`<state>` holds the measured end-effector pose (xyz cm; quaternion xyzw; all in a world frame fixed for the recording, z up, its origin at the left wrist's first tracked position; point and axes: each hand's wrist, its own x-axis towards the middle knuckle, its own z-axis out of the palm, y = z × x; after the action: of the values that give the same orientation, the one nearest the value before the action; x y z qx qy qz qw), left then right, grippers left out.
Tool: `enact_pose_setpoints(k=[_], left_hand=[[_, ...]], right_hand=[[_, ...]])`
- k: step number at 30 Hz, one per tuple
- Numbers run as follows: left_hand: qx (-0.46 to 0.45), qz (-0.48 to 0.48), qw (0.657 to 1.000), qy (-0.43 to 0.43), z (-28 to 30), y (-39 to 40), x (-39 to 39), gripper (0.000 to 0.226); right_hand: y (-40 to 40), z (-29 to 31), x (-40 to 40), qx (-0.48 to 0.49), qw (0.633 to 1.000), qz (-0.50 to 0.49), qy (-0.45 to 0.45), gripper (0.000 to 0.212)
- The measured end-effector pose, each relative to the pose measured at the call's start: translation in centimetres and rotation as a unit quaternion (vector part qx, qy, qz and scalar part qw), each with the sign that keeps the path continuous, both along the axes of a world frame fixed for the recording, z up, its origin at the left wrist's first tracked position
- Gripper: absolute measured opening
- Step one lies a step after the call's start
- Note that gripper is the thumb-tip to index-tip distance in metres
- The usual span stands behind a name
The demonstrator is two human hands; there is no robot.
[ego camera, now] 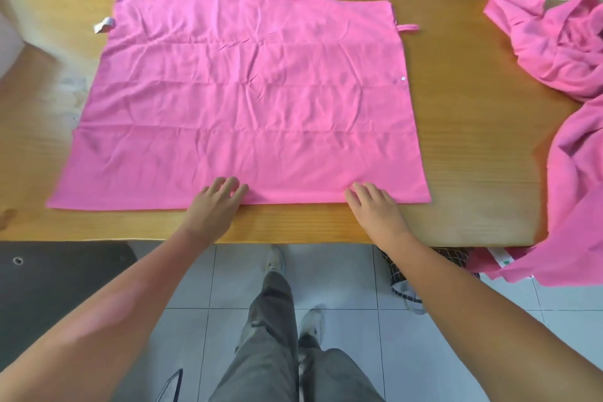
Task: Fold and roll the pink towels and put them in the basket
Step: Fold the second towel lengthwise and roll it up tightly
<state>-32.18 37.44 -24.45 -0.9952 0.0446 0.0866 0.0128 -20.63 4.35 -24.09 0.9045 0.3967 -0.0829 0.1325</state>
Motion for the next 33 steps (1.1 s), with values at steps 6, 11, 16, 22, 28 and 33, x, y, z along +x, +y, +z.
enact_pose_setpoints(k=[6, 11, 16, 22, 28, 33], left_hand=[[0.04, 0.123, 0.991, 0.02, 0.1, 4.4, -2.5, 0.068], [0.058, 0.255, 0.965, 0.03, -0.1, 10.0, -4.2, 0.079], [0.047, 0.269, 0.962, 0.025, -0.2, 13.5, -6.6, 0.069], [0.051, 0.199, 0.978, -0.028, 1.1, 14.0, -7.1, 0.039], [-0.025, 0.131, 0.983, -0.128, 4.9, 14.0, -4.1, 0.032], [-0.141, 0.129, 0.972, -0.134, 7.7, 13.7, -0.6, 0.029]], right_hand=[[-1.5, -0.2, 1.6, -0.07, 0.993, -0.087, -0.023, 0.072], [-2.5, -1.2, 2.3, -0.101, 0.989, -0.099, -0.043, 0.076], [-1.8, -1.0, 1.1, -0.085, 0.984, -0.15, -0.037, 0.072], [1.3, 1.6, 1.0, -0.087, 0.98, -0.169, -0.053, 0.036], [4.6, 5.2, 2.4, -0.032, 0.985, -0.149, -0.076, 0.036], [6.7, 7.9, 4.1, 0.075, 0.982, -0.142, -0.097, 0.04]])
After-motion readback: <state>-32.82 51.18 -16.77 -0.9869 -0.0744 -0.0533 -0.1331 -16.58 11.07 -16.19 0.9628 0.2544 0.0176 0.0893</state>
